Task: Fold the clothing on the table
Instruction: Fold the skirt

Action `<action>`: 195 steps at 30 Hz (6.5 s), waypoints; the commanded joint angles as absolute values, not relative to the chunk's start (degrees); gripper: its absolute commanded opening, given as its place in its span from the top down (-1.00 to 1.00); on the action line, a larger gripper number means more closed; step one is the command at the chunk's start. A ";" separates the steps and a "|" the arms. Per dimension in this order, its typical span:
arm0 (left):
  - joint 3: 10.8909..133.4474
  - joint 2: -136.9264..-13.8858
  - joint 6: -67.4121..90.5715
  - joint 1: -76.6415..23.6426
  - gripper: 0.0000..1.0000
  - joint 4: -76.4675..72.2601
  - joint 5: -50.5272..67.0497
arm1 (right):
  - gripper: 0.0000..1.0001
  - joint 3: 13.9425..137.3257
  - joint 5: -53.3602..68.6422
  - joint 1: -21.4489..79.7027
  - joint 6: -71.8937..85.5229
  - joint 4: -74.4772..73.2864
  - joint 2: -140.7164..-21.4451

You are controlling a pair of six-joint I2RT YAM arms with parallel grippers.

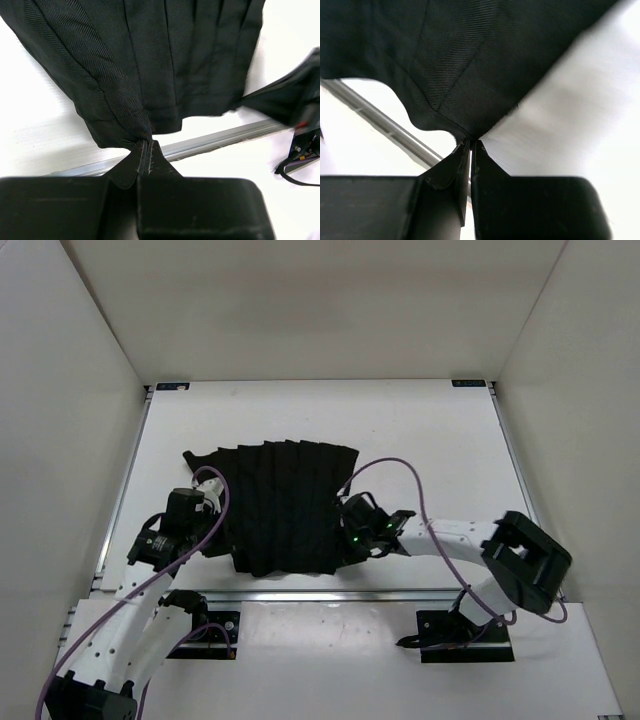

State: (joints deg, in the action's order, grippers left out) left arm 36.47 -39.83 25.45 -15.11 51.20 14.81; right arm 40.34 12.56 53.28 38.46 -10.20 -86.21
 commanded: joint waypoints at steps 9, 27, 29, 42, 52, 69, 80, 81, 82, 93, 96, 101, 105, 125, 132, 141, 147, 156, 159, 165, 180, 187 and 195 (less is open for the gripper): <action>44.11 -47.37 25.31 -15.38 1.00 44.56 18.01 | 1.00 46.58 19.41 25.68 21.63 -31.80 -58.55; 107.70 -81.99 22.85 -9.06 1.00 47.62 16.62 | 1.00 107.96 17.93 21.62 5.98 -33.30 -86.65; 108.90 -80.87 22.33 -9.40 1.00 47.90 14.42 | 1.00 111.09 18.54 21.10 5.01 -35.24 -87.89; 40.21 -57.49 27.68 -12.92 0.90 31.65 13.44 | 1.00 47.75 23.73 18.72 16.86 -18.56 -71.46; 26.99 -53.26 31.37 -14.58 -0.15 29.45 12.31 | 1.00 36.12 22.58 18.19 21.01 -17.58 -74.18; 18.46 -57.48 42.80 -19.59 -0.13 14.68 11.16 | 1.00 36.30 23.38 18.02 20.66 -17.14 -73.13; 13.54 -49.41 47.81 -18.90 -0.13 12.31 7.38 | 1.00 35.77 23.29 17.58 20.48 -17.49 -72.25; 13.01 -47.48 48.77 -18.81 -0.14 12.83 7.56 | 1.00 35.77 23.38 17.58 20.48 -17.58 -72.16; 12.83 -46.16 48.78 -18.55 -0.14 12.92 7.99 | 1.00 35.77 23.38 17.67 20.48 -17.67 -72.16; 12.31 -49.83 49.83 -19.42 -0.20 11.17 8.00 | 1.00 36.12 23.64 17.40 20.39 -17.67 -71.81; 11.86 -50.97 51.23 -19.77 0.13 8.54 7.56 | 1.00 35.86 23.64 17.23 20.57 -17.67 -71.55; 11.07 -51.07 50.63 -19.25 1.00 7.20 7.65 | 0.99 36.12 23.64 16.97 20.48 -19.33 -71.10; 13.00 -47.29 46.33 -16.97 1.00 13.26 11.06 | 1.00 36.91 23.47 16.35 19.51 -24.95 -68.22; 46.49 -31.20 39.99 -18.28 1.00 50.80 16.70 | 1.00 53.34 20.58 8.43 13.89 -55.45 -42.62; 39.03 -32.97 38.67 -17.75 1.00 47.03 19.42 | 0.99 37.72 25.96 27.38 17.39 -38.52 -47.89; 34.19 -30.59 39.72 -17.49 1.00 47.02 17.93 | 0.55 32.78 20.83 47.98 31.28 -10.48 -66.52; 30.07 -28.66 41.39 -17.75 1.00 43.95 19.77 | 0.68 32.43 26.98 48.16 31.47 -0.27 -75.58; 28.39 -27.52 41.83 -17.49 1.00 42.98 19.69 | 0.69 37.69 19.36 47.03 29.00 0.36 -89.28; 27.69 -27.69 42.01 -17.58 1.00 42.37 20.21 | 0.74 40.16 14.35 44.57 28.21 -2.81 -92.01; 25.93 -27.60 42.28 -18.10 1.00 41.48 20.66 | 0.73 49.90 12.48 36.13 20.59 -8.69 -95.71; 23.91 -26.72 43.60 -18.37 1.00 39.81 21.53 | 0.18 49.13 1.68 40.87 23.37 -22.15 -87.10; 23.38 -26.46 43.68 -17.93 1.00 39.99 21.71 | 0.09 48.51 -2.36 45.88 26.89 -25.31 -91.39; 23.74 -26.01 43.33 -17.76 1.00 40.52 21.71 | 0.97 51.68 -6.50 52.03 27.69 -28.92 -101.77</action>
State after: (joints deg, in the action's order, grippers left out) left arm 23.77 -26.68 43.55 -18.11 40.91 20.58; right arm 54.22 -5.54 50.92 25.78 -26.39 -95.26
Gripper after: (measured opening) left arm 0.034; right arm 0.101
